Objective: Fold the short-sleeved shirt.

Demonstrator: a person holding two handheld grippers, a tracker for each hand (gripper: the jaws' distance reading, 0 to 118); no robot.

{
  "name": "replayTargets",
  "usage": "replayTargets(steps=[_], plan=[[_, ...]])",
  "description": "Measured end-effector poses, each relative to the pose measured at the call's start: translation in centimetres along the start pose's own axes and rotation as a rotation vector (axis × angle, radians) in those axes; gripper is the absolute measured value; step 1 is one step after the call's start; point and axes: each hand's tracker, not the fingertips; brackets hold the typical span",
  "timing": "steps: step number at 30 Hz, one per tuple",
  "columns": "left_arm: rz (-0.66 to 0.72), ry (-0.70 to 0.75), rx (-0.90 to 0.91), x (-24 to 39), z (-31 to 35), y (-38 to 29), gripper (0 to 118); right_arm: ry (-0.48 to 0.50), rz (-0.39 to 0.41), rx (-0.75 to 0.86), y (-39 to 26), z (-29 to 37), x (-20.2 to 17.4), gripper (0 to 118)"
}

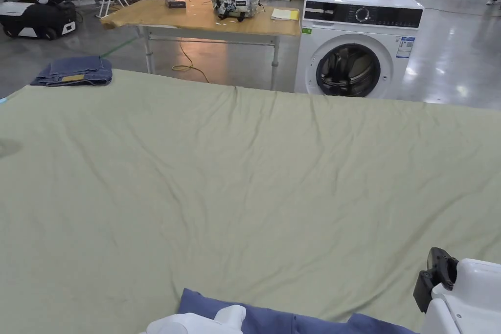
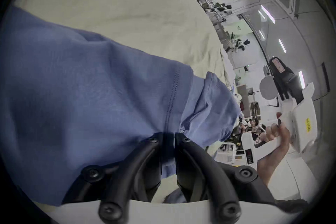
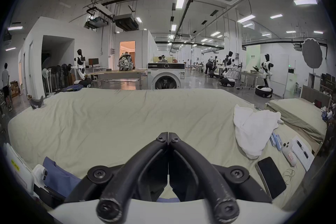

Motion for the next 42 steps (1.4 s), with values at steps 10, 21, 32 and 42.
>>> replayTargets(steps=[10, 21, 32, 42], plan=[[0.056, -0.168, 0.16, -0.6, 8.2, 1.7, 18, 0.011, -0.007, 0.003, 0.3, -0.4, -0.1, 0], [-0.002, -0.055, 0.253, -9.2, 16.5, 3.6, 50, 0.023, -0.011, 0.055, 1.1, -0.3, -0.9, 0], [0.082, -0.285, 0.136, -14.8, 10.0, 2.2, 48, 0.032, 0.002, 0.053, 0.7, -1.1, -0.5, 0], [0.1, -0.291, 0.213, -14.2, 10.2, 1.4, 3, 0.028, 0.012, 0.033, 0.9, -0.6, -1.5, 0]])
